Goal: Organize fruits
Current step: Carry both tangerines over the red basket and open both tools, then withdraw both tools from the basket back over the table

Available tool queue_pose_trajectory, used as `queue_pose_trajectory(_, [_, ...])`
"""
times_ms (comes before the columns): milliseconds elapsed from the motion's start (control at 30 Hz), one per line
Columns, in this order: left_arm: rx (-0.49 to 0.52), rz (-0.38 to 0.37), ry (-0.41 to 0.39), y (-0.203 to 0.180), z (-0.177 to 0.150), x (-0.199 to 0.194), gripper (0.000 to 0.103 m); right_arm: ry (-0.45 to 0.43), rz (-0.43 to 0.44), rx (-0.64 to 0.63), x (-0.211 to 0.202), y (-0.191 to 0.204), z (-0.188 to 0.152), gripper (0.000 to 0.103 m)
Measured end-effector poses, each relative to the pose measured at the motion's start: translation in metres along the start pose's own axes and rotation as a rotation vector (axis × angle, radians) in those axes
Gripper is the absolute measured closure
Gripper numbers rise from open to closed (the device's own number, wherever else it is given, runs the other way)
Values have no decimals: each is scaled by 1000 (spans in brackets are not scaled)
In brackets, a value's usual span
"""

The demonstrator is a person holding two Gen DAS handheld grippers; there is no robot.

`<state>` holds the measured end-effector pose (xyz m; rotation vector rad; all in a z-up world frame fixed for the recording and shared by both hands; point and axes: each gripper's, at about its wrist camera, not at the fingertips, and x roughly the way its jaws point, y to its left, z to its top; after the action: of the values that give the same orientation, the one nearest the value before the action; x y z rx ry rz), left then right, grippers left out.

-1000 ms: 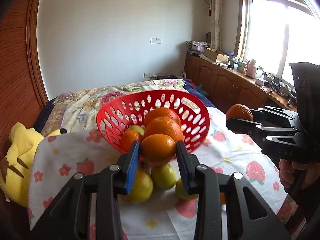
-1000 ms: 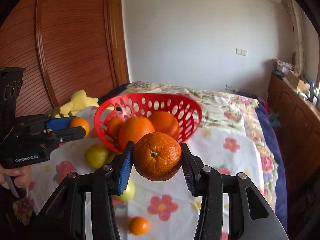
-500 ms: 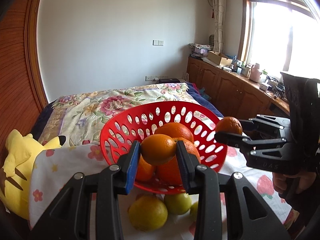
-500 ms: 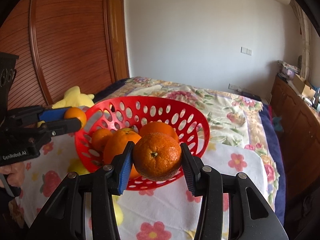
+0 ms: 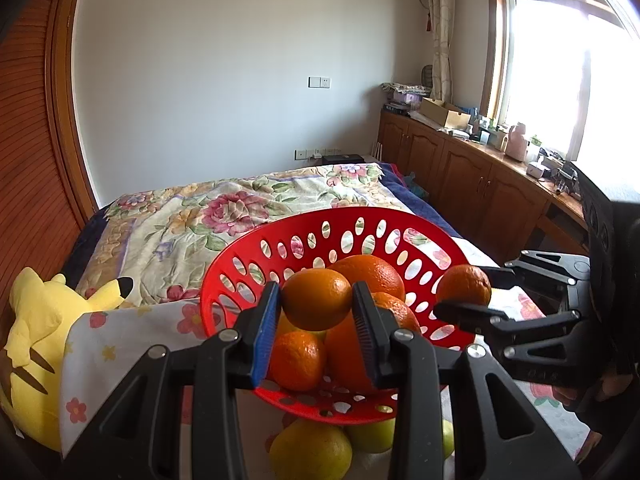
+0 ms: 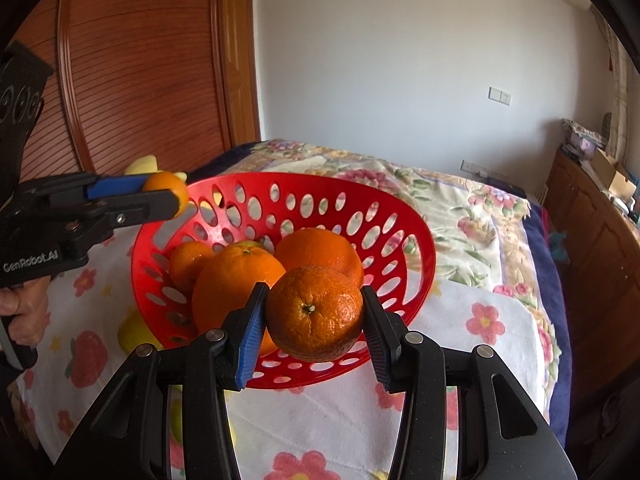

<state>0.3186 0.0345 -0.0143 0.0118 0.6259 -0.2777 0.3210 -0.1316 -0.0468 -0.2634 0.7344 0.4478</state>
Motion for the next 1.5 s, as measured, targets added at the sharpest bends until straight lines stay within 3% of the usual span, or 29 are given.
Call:
queue_pose_trajectory(467, [10, 21, 46, 4, 14, 29, 68, -7, 7, 20, 1, -3, -3, 55])
queue_pose_trajectory(1000, [42, 17, 173, -3, 30, 69, 68, -44, -2, 71, -19, -8, -10, 53])
queue_pose_trajectory(1333, [25, 12, 156, -1, 28, 67, 65, -35, -10, 67, -28, -1, -17, 52])
queue_pose_trajectory(1500, [19, 1, 123, -2, 24, 43, 65, -41, -28, 87, -37, 1, -23, 51])
